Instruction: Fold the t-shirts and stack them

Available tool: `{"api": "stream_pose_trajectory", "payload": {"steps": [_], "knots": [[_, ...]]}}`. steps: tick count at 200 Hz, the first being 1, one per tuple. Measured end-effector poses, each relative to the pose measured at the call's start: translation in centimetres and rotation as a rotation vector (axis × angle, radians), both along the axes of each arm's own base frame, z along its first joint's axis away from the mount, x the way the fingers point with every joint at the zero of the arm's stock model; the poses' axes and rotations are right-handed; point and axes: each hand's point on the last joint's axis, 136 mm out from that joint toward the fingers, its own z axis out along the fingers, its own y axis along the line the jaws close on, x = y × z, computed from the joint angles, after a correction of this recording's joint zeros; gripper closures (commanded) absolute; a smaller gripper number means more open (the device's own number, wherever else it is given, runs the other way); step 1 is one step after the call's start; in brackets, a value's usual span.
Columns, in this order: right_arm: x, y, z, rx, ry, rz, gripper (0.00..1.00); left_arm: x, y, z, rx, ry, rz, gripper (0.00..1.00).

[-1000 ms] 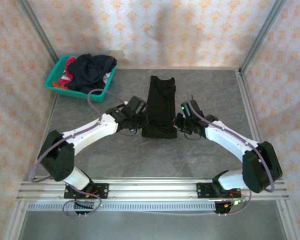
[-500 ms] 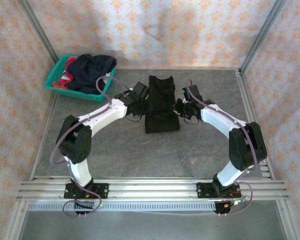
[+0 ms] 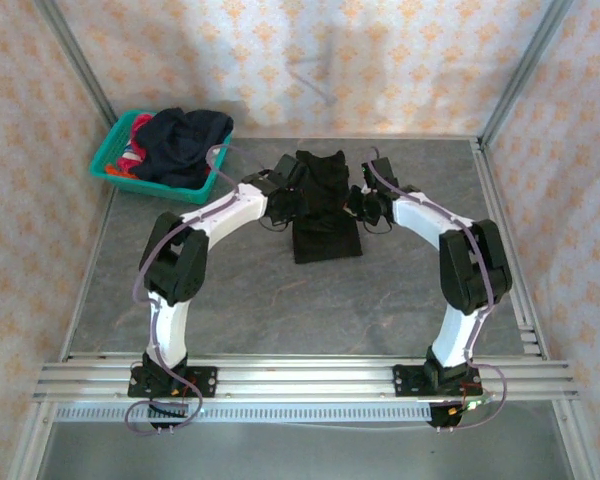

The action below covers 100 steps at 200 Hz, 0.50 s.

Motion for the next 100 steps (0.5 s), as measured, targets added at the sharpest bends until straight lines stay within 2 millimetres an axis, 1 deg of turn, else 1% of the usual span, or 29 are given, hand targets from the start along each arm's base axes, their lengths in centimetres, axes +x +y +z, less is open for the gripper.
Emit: {"api": "stream_pose_trajectory", "payload": {"steps": [16, 33, 81, 100], "knots": [[0.3, -0.1, -0.8, -0.002, 0.009, -0.005, 1.00, 0.3, 0.2, -0.8, 0.007, 0.014, 0.003, 1.00], [0.5, -0.3, -1.3, -0.003, 0.012, -0.010, 1.00, 0.5, 0.3, -0.9, 0.006, 0.021, 0.007, 1.00], [1.0, -0.6, -0.9, 0.002, 0.001, -0.023, 1.00, 1.4, -0.7, 1.1, -0.042, -0.008, -0.007, 1.00], [1.0, -0.7, -0.3, 0.010, -0.009, -0.029, 1.00, 1.6, -1.0, 1.5, -0.054, -0.013, -0.012, 1.00]]}}
